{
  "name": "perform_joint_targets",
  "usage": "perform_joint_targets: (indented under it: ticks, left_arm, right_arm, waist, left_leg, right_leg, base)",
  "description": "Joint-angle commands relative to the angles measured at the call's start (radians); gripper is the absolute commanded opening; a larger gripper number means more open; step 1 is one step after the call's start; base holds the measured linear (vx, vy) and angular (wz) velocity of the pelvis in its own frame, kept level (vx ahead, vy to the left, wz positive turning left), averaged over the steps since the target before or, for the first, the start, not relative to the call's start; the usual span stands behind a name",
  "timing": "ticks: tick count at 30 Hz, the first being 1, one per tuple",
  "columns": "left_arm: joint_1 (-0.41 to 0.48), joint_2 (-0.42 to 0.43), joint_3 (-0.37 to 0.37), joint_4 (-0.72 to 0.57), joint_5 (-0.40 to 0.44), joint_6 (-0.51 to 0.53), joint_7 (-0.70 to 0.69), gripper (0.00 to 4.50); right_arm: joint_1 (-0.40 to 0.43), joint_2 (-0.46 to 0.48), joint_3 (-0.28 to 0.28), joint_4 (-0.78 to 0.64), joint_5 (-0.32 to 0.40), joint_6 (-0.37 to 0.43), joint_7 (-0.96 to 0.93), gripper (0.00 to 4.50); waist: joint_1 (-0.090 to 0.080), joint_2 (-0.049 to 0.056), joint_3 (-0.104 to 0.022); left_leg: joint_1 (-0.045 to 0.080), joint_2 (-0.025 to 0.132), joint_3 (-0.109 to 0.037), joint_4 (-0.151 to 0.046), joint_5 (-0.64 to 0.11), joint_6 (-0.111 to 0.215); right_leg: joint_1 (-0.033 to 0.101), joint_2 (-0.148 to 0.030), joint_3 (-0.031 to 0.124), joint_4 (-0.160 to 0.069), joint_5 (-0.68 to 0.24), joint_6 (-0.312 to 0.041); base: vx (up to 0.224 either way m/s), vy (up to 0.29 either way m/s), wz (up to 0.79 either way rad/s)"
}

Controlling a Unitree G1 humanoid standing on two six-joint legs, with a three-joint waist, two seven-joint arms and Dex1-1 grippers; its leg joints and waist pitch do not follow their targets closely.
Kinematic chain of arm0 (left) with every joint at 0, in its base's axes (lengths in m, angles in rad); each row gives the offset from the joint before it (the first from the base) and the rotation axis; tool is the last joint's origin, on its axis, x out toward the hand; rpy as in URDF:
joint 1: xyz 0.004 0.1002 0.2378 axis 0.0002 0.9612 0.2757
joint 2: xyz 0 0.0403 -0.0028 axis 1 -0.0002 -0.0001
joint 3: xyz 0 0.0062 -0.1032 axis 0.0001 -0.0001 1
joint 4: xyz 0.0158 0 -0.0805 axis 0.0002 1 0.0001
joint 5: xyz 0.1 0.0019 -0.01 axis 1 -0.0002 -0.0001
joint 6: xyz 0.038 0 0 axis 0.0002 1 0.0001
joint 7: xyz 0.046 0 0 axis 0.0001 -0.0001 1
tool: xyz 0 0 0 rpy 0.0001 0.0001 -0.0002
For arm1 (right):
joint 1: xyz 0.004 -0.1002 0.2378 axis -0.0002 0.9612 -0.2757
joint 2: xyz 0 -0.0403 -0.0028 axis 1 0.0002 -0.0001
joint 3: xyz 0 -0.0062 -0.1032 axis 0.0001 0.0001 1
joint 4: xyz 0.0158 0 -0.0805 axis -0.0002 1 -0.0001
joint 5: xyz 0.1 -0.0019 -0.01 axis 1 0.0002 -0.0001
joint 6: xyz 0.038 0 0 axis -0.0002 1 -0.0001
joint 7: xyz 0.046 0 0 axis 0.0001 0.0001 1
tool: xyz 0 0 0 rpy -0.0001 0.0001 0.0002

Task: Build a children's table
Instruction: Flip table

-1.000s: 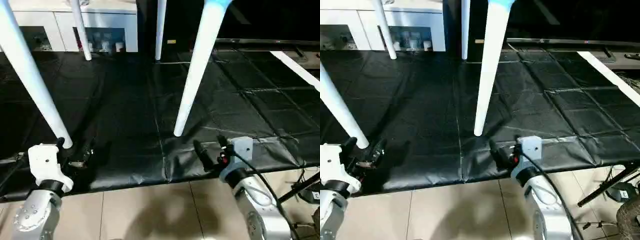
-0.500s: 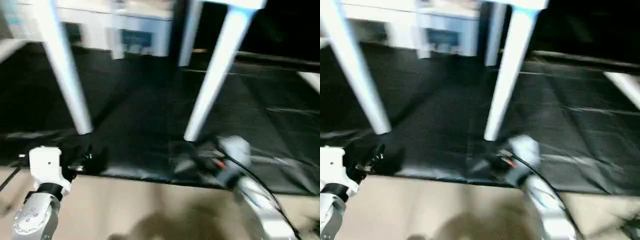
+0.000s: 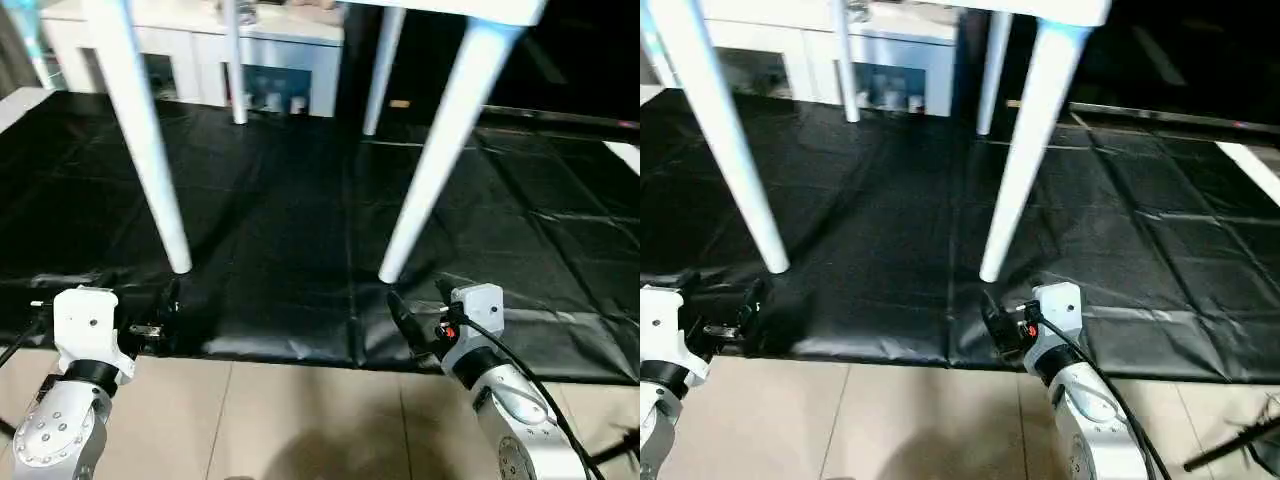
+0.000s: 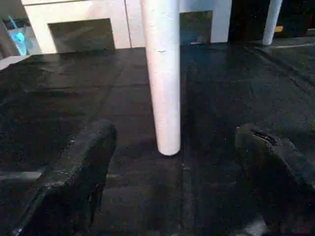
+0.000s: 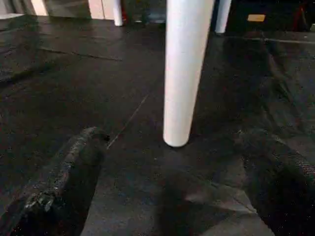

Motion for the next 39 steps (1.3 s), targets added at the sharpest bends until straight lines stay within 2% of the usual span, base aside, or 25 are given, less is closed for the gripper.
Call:
perform_joint_targets:
  ticks: [1, 8, 13, 14, 16, 22, 26, 39]
  left_arm:
    - [-0.005, -0.001, -0.008, 0.004, 0.004, -0.004, -0.003, 4.32]
    - [-0.005, -0.001, -0.008, 0.004, 0.004, -0.004, -0.003, 4.32]
    - [-0.005, -0.001, -0.008, 0.004, 0.004, -0.004, -0.003, 4.32]
    - [-0.005, -0.001, -0.008, 0.004, 0.004, -0.004, -0.003, 4.32]
    - [-0.005, -0.001, -0.008, 0.004, 0.004, -0.004, -0.003, 4.32]
    - [-0.005, -0.001, -0.008, 0.004, 0.004, -0.004, -0.003, 4.32]
    - [-0.005, -0.001, -0.008, 0.004, 0.004, -0.004, -0.003, 4.32]
    - [-0.005, -0.001, -0.008, 0.004, 0.004, -0.004, -0.003, 4.32]
  right_arm:
    - [0.004, -0.004, -0.008, 0.003, 0.005, -0.001, -0.003, 4.50]
    - [0.004, -0.004, -0.008, 0.003, 0.005, -0.001, -0.003, 4.50]
    - [0.004, -0.004, -0.008, 0.003, 0.005, -0.001, -0.003, 4.50]
    - [0.004, -0.004, -0.008, 0.003, 0.005, -0.001, -0.003, 4.50]
    - [0.004, -0.004, -0.008, 0.003, 0.005, -0.001, -0.003, 4.50]
    - [0.004, -0.004, -0.008, 0.003, 0.005, -0.001, -0.003, 4.50]
    - [0.004, -0.004, -0.008, 0.003, 0.005, -0.001, -0.003, 4.50]
    - [0.004, -0.004, -0.008, 0.003, 0.005, -0.001, -0.003, 4.50]
  waist:
    - [-0.002, 0.013, -0.024]
    - [-0.006, 0.014, -0.029]
    - [-0.011, 0.014, -0.036]
    - [-0.011, 0.014, -0.036]
    - [-0.012, 0.013, -0.035]
    - [-0.011, 0.013, -0.030]
    - [-0.011, 0.014, -0.029]
    - [-0.011, 0.014, -0.033]
  left_leg:
    - [0.001, 0.056, -0.015, -0.097, -0.297, -0.026]
    - [0.003, 0.057, -0.011, -0.090, -0.228, -0.013]
    - [0.001, 0.057, -0.009, -0.080, -0.140, -0.002]
    - [0.001, 0.057, -0.009, -0.080, -0.138, -0.002]
    - [0.002, 0.056, -0.008, -0.080, -0.151, -0.002]
    - [0.005, 0.059, -0.008, -0.086, -0.205, -0.006]
    - [0.004, 0.060, -0.008, -0.088, -0.217, -0.008]
    - [0.004, 0.059, -0.007, -0.084, -0.188, -0.005]
  right_leg:
    - [0.009, -0.105, 0.062, -0.104, -0.184, -0.078]
    - [0.012, -0.099, 0.057, -0.091, -0.033, -0.090]
    - [0.019, -0.096, 0.050, -0.078, 0.144, -0.100]
    - [0.020, -0.095, 0.050, -0.078, 0.153, -0.100]
    - [0.021, -0.095, 0.050, -0.079, 0.148, -0.099]
    - [0.017, -0.098, 0.053, -0.087, 0.044, -0.102]
    - [0.015, -0.099, 0.054, -0.089, 0.011, -0.103]
    - [0.017, -0.098, 0.052, -0.084, 0.061, -0.106]
  base:
    - [0.000, 0.000, 0.00]
    - [0.000, 0.000, 0.00]
    - [0.000, 0.000, 0.00]
    - [0.000, 0.000, 0.00]
    - [0.000, 0.000, 0.00]
    - [0.000, 0.000, 0.00]
    - [0.000, 0.000, 0.00]
    - [0.000, 0.000, 0.00]
